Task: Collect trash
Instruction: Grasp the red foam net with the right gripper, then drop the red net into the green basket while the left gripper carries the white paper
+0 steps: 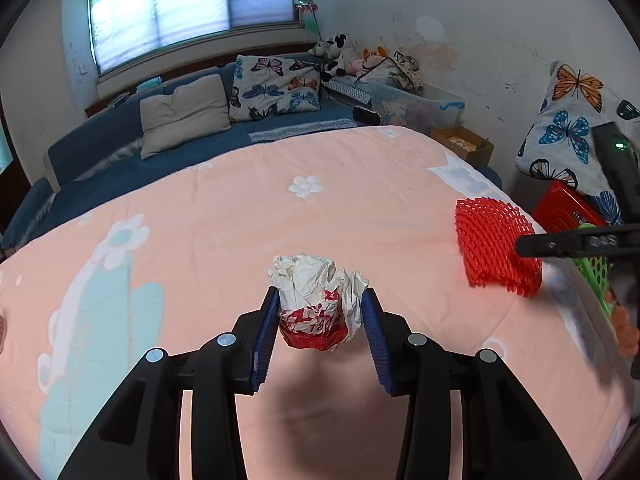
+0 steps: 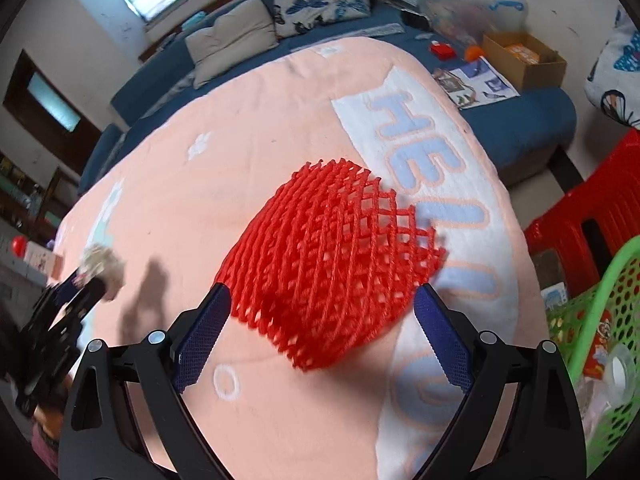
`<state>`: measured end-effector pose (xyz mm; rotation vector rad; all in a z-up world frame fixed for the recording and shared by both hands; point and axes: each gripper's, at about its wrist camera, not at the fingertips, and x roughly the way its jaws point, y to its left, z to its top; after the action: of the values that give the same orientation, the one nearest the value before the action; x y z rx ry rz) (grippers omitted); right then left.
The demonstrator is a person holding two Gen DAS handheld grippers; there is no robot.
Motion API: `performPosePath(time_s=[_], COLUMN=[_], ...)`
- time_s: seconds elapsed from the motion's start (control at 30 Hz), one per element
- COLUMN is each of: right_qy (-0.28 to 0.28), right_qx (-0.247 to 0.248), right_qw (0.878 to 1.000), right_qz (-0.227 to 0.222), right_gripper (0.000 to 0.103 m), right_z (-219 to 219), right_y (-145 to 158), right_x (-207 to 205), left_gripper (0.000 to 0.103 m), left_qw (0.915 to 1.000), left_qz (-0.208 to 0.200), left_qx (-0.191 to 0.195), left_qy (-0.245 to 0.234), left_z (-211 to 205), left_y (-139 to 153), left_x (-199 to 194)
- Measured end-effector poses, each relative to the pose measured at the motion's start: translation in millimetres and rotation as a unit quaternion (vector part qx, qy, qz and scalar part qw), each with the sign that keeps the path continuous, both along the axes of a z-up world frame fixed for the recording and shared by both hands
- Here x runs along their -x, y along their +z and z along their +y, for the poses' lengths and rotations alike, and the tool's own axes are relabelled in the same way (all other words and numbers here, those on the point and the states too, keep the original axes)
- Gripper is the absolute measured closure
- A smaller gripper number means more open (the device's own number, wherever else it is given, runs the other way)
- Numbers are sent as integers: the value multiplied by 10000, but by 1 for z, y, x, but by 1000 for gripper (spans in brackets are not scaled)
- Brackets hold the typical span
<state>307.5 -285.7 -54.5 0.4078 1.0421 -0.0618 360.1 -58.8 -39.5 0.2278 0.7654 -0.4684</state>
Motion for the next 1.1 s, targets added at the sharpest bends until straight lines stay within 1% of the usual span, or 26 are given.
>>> performPosePath(time_s=[0.13,0.23,0.27,0.3,0.33,0.37,0.4,0.47,0.53,0.63,0.67,0.7,0.83,0.93,1.1], right_qy=[-214,-290,-305,-276,-210,-182,-142,-71,-11,133,161,212,428,575,681], right_qx=[-153,-64,34,144,291,389,485,527,608,656,656,647,609,688,563], right_qw=[9996,9994,9994,9994,9993,9990,9987,9986,9981,9977,9976,9974,9964,9945,9938], right_qz=[125,164,144,131,116,91,57,12,-33,-147,-183,-254,-411,-541,-680], right_gripper=[11,11,12,17,25,29,36,46,59,71,73,77,81,82,82], right_z=[2,6,9,12,17,20,23,27,31,37,38,39,44,48,47], right_y=[-8,-11,-11,-11,-10,-10,-9,-10,-9,-7,-6,-3,6,14,26], right_x=[-9,-13,-14,-14,-14,-14,-13,-13,-13,-10,-10,-6,5,19,45], left_gripper=[62,62,62,62,62,62,62,62,62,62,62,62,62,62,62], left_qw=[10000,9999,9999,9999,9999,9999,9999,9999,9999,9999,9999,9999,9997,9997,9995], left_qz=[1,33,47,55,64,68,72,85,82,69,68,65,47,26,-20], left_qx=[19,46,53,55,51,44,39,56,55,36,41,70,158,189,279], left_qy=[54,96,103,106,110,115,119,119,119,116,122,132,161,158,111], left_z=[13,20,22,23,24,24,24,25,26,27,28,29,31,30,29], left_y=[1,-1,-2,-3,-4,-5,-5,-6,-5,-4,-4,-2,4,8,17], left_x=[1,1,1,2,2,3,4,5,7,10,11,13,18,27,48])
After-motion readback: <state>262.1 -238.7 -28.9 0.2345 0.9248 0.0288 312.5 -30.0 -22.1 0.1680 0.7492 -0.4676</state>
